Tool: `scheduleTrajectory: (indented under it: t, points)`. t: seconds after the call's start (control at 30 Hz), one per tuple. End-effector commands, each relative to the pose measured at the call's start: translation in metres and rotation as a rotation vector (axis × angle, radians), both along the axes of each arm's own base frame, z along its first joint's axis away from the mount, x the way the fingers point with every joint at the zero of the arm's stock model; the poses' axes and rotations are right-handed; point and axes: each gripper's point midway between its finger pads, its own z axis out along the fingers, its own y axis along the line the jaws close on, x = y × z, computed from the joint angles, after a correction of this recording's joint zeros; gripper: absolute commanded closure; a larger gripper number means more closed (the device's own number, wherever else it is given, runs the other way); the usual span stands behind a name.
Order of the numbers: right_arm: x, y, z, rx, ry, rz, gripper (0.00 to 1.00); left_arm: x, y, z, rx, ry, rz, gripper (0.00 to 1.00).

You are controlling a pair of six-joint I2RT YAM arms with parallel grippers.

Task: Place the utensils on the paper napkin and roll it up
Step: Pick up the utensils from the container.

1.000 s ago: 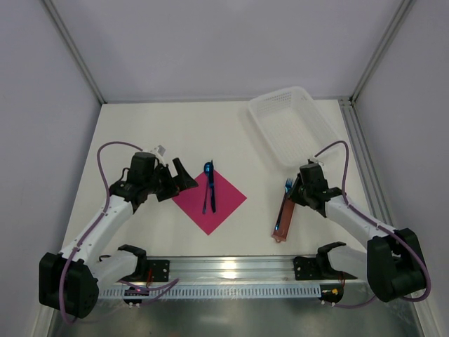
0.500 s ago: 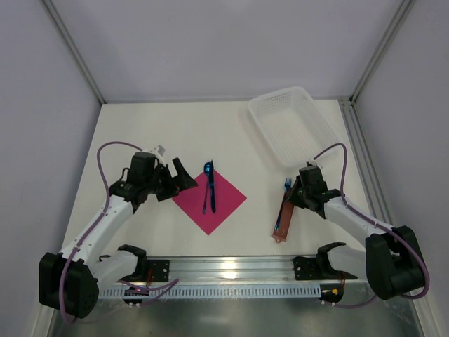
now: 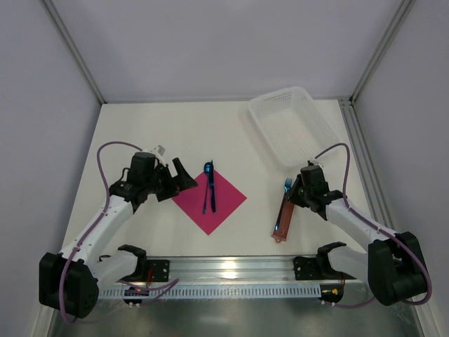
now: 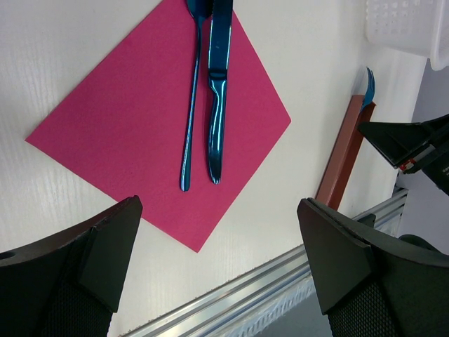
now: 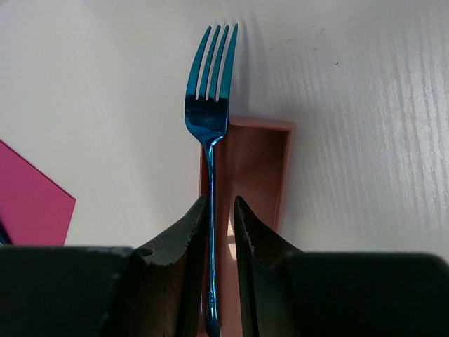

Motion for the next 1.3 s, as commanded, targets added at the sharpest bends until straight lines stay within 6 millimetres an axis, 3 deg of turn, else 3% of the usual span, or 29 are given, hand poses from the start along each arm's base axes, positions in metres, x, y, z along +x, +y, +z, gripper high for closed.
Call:
scheduleTrajectory:
  t: [0.0,0.9,1.13,1.27]
  points:
    - [0.005,0.002,0.010,0.020,-0.033,-0.004,0.76,0.006,-0.003,0.010,-0.014,-0.036,0.003,0.02]
    - [0.000,0.000,-0.013,-0.010,0.049,-0.008,0.77,0.006,-0.003,0.010,-0.018,-0.038,0.005,0.02]
    - [0.003,0.003,-0.011,-0.001,0.035,0.003,0.84,0.006,-0.003,0.010,-0.018,-0.041,0.002,0.02]
    - [0.007,0.002,-0.005,-0.002,0.017,-0.002,0.94,0.006,-0.003,0.012,-0.019,-0.045,0.000,0.02]
